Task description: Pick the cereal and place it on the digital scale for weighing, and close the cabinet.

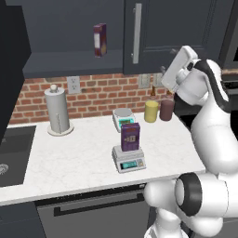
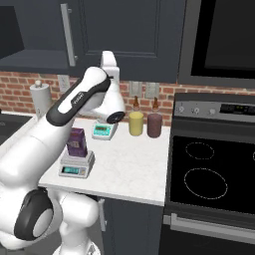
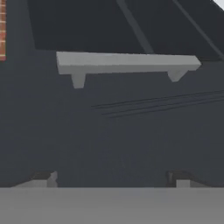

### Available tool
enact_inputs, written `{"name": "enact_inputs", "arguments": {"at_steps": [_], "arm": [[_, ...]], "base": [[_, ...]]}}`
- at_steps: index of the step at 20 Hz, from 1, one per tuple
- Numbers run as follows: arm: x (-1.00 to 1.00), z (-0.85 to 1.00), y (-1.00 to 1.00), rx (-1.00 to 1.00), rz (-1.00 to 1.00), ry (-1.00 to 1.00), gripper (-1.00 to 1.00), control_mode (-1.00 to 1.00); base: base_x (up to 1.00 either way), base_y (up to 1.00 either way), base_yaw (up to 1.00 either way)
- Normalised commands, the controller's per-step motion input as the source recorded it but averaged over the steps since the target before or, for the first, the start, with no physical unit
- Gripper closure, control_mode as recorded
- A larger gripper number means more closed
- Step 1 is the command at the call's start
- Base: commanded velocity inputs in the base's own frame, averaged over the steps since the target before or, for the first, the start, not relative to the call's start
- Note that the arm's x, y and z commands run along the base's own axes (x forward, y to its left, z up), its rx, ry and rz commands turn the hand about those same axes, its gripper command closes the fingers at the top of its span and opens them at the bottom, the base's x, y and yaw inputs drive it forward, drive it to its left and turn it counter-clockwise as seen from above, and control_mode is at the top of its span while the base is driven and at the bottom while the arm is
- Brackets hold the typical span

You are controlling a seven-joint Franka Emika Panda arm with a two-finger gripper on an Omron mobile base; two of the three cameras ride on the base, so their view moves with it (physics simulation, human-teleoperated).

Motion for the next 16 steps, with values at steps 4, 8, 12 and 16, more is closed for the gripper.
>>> {"name": "enact_inputs", "arguments": {"at_steps": [4,8,12,16], "arm": [[-0.81,0.14,0.0,0.0,0.0,0.0,-1.0,-1.0],[-0.74,0.05,0.09,-0.02,0.0,-0.03,-1.0,-1.0],[-0.77,0.06,0.35,-0.13,0.0,-0.22,-1.0,-1.0],[-0.6,0.08,0.47,-0.12,0.0,-0.15,-1.0,-1.0]], "base": [[0.0,0.0,0.0],[0.0,0.0,0.0],[0.0,0.0,0.0],[0.0,0.0,0.0]]}}
